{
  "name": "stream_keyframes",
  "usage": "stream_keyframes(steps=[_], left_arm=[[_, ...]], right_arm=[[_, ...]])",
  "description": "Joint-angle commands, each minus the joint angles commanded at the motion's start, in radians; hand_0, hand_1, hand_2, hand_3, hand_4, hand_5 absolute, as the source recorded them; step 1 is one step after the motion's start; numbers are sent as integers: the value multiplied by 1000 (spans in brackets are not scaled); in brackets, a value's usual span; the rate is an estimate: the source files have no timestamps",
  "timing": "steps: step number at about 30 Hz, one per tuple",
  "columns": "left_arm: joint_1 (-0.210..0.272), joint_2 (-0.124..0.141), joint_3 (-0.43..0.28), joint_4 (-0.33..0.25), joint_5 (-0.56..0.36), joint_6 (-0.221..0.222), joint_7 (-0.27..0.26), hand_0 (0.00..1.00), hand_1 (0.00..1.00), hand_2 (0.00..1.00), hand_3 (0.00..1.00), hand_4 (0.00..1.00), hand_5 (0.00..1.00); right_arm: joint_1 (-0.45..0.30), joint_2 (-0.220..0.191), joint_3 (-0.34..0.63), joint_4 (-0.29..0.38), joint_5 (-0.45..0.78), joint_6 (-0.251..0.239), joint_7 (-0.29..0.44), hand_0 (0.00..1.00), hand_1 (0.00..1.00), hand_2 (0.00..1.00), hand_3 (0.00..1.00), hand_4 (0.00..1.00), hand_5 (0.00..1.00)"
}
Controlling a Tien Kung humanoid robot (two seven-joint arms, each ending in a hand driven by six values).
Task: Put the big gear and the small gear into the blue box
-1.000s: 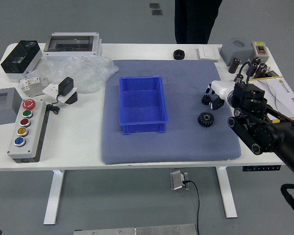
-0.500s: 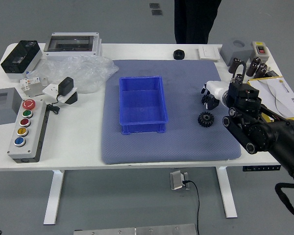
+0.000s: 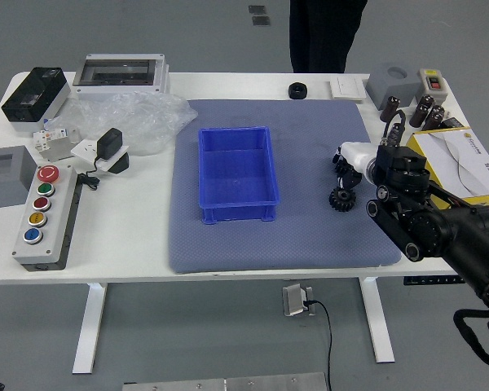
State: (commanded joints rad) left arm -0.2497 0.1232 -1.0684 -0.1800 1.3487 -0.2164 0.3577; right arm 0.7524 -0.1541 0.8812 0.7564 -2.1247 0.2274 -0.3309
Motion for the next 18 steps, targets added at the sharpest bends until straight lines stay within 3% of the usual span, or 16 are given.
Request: stream_keyframes(steps=[2,3,8,9,18], left_arm=[[0,0,0,0,0,0,0,893,883,876,894,850,697],[0,0,0,0,0,0,0,893,883,876,894,850,697],[-1,-1,0,0,-2,0,0,893,883,876,894,850,697],[-1,-2,0,0,-2,0,0,893,883,876,894,849,697],[-2,-3,1,0,-3,1,-1,893,883,875,894,849,697]], right_arm=[[-1,0,0,0,-6,-8,-1,601,578,714,694,486,89],[-1,0,1,-1,-10,-13,-1,562,503,590,625,457,86],[-4,0,2,-5,-30,-35,-1,562,503,590,625,457,86],[-5,1,3,-5,-33,-38,-1,544,443,514,553,461,51],[-5,2,5,-14,-45,-60,-1,538,425,484,519,465,37]])
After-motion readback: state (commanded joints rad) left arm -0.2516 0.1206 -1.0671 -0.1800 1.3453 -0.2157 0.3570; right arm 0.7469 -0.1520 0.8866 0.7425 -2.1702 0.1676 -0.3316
